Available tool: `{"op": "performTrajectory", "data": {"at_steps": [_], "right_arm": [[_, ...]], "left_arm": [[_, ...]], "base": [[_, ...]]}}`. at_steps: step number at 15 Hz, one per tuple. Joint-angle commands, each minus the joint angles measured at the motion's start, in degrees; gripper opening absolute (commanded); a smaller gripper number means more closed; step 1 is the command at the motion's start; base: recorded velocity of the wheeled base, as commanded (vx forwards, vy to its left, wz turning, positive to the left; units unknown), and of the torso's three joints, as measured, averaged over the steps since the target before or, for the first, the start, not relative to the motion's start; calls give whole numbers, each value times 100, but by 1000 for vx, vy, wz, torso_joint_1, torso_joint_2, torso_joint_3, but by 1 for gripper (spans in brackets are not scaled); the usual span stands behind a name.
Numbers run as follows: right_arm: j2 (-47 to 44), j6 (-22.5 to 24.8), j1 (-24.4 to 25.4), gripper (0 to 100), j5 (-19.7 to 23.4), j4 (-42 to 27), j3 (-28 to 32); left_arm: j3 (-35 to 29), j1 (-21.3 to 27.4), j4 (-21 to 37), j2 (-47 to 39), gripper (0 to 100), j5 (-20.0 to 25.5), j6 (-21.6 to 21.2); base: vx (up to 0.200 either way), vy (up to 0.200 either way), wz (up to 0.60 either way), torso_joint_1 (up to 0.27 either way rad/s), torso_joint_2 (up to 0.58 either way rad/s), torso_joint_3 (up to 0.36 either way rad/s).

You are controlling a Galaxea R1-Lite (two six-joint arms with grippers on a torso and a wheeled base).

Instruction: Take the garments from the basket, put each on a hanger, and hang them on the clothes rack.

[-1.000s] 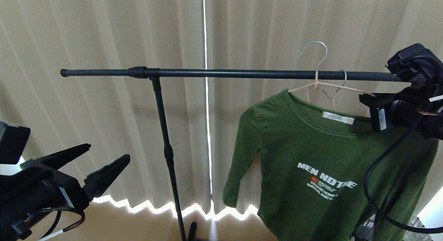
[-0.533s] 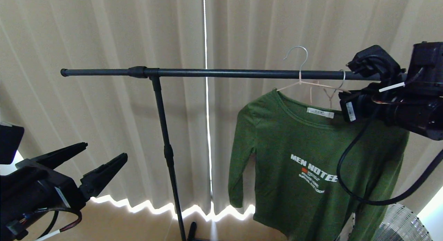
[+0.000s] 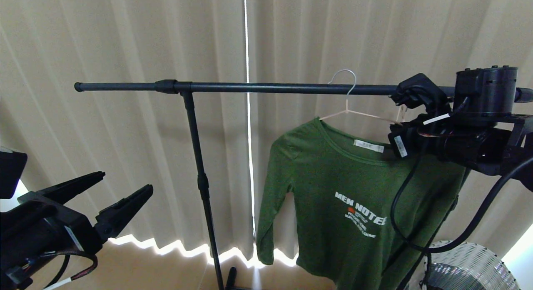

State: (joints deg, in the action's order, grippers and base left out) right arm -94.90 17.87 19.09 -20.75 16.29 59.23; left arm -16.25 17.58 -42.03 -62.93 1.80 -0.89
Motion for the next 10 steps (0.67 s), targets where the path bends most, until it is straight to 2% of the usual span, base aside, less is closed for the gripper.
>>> {"op": "performTrajectory", "data": {"at_steps": [1,7,10], "right_arm": [[69,23,218,0,-105,-3,-123],[139,50,745,0,-360,-196,-114],[148,59,780,0,-412,-214,-61]], "left_arm": [[-1,0,-7,0,100,4,1],[-1,0,2,9,100,-5,1],[-1,0,-7,9,100,-5,1]], "base": [[0,0,0,0,0,0],[0,0,0,0,0,0],[0,0,0,0,0,0]]}}
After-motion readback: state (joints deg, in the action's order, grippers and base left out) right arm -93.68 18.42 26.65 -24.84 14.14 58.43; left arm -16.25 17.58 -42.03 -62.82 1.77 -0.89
